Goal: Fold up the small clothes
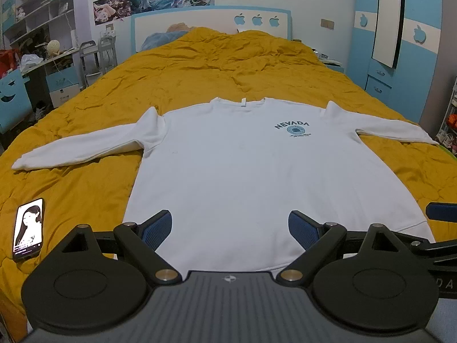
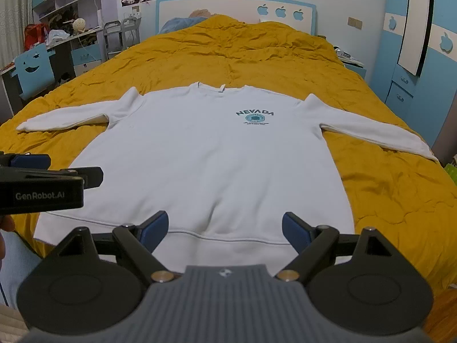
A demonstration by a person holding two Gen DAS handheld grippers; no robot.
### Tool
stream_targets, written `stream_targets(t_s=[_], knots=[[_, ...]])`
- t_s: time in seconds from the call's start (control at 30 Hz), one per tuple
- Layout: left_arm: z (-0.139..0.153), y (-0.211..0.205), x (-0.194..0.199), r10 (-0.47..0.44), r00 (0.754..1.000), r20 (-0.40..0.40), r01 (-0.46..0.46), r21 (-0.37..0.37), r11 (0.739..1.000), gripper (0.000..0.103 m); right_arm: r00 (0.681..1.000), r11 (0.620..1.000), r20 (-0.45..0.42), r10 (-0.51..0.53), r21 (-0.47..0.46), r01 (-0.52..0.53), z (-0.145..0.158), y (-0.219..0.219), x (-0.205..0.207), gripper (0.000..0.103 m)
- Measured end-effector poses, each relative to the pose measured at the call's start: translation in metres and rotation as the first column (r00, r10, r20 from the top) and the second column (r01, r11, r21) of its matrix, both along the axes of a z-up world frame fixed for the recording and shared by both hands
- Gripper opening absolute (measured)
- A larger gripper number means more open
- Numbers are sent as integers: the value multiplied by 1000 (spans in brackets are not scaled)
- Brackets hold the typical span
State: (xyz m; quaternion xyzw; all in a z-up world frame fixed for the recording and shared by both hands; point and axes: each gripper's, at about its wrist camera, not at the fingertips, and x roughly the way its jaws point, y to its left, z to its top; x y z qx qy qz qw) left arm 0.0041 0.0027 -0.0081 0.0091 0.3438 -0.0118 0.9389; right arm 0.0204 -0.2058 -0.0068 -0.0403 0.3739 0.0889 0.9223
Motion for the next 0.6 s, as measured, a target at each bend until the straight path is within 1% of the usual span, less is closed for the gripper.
stream_targets(t_s=[0.6], knots=[[1, 1, 0, 0, 1000, -1, 0, 0, 1000, 103, 1000, 1000, 0, 2, -2, -2, 0, 1, 0, 83]])
